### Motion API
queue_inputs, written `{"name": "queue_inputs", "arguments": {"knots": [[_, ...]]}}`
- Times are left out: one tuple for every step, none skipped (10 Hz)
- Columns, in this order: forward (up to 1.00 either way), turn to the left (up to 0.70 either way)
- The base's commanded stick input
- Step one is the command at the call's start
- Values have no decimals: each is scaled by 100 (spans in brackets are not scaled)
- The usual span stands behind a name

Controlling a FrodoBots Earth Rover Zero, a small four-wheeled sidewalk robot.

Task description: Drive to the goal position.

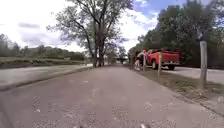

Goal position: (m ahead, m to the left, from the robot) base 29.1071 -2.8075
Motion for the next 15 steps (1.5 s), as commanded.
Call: {"name": "queue_inputs", "arguments": {"knots": [[100, 0], [100, 0], [100, 0], [100, 0], [100, 0], [100, 0], [100, 0], [100, 0], [100, 0], [100, 0], [100, 0], [100, 0], [100, 0], [100, 0], [100, 0]]}}
